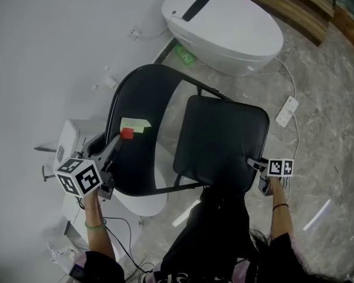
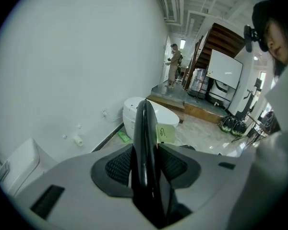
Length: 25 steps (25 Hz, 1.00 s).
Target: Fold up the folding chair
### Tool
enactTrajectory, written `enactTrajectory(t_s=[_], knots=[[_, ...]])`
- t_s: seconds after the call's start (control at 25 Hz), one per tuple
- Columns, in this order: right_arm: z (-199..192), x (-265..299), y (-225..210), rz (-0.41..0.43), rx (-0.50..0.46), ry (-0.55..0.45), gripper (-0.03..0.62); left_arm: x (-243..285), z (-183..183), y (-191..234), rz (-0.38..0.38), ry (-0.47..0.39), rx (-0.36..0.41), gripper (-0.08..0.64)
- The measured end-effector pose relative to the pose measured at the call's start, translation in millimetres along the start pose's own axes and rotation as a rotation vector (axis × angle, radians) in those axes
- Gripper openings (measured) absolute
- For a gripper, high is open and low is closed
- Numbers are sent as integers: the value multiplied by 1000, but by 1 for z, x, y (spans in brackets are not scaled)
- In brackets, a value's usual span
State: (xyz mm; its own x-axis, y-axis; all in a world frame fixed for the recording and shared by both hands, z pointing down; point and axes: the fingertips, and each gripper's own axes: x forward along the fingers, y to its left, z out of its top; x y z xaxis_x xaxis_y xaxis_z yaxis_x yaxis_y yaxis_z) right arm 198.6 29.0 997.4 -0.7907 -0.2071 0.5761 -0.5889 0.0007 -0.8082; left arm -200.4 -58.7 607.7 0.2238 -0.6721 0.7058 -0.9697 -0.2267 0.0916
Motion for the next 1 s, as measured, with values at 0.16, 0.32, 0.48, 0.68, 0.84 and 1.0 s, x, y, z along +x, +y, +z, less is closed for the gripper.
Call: enactTrajectory(t_s=[0.16,0.32,0.48,0.68,0.84,1.0], knots=[[-4,-10,23,3,12,-30,321,-10,8,-4,-32,-2,-6,156],[2,-18,63,38,25,-75,305,-29,26,-11,-97,-31,-43,146],[7,-25,111,72,30,-110,281,-49,45,-22,-164,-51,-92,137],[14,-32,175,121,20,-140,255,-75,70,-43,-226,-54,-121,129],[17,-27,228,140,-18,-127,236,-87,80,-39,-208,-83,-89,129],[20,-19,279,152,-57,-105,224,-102,92,-45,-220,-91,-99,129]])
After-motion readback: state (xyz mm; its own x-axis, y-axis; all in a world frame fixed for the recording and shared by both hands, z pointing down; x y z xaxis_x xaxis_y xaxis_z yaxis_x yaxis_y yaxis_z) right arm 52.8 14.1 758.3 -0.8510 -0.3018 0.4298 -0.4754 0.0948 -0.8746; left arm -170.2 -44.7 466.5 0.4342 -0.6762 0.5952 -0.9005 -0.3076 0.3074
